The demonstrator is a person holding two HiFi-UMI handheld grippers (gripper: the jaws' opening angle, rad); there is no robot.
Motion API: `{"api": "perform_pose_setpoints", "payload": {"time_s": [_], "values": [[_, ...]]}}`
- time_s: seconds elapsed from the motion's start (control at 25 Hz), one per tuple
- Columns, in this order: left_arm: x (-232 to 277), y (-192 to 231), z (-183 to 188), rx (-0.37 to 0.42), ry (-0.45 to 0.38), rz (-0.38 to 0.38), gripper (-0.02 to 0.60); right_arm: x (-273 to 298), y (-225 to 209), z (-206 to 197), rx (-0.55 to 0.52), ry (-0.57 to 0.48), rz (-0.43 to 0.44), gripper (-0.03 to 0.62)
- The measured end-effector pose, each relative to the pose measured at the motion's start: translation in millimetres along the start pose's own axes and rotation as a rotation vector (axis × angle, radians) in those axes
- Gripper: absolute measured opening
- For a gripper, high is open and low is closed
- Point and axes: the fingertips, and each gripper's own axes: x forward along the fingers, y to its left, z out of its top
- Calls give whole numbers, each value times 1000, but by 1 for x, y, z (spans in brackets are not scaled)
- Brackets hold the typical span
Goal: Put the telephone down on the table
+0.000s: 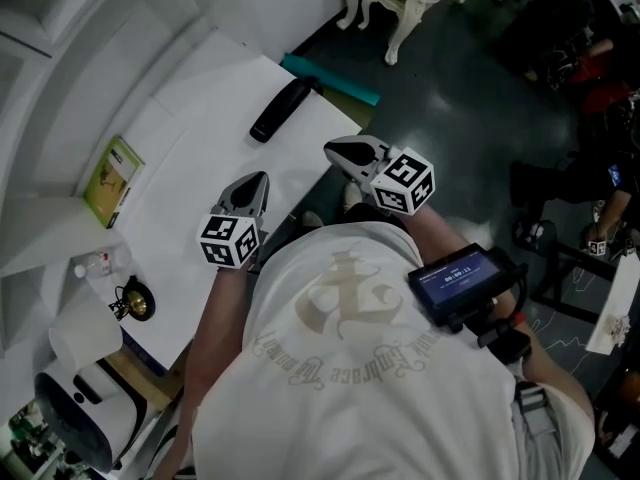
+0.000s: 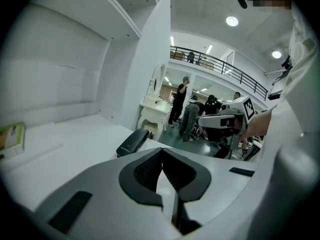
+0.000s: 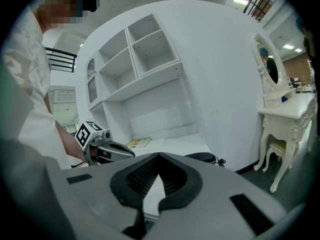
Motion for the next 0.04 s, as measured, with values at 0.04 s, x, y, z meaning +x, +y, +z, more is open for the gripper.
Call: {"api": "perform_pose_setpoints", "payload": {"time_s": [0.04], "values": [[1, -1, 0, 4, 3, -2, 12, 0, 0, -1, 1, 1, 0, 15]]}}
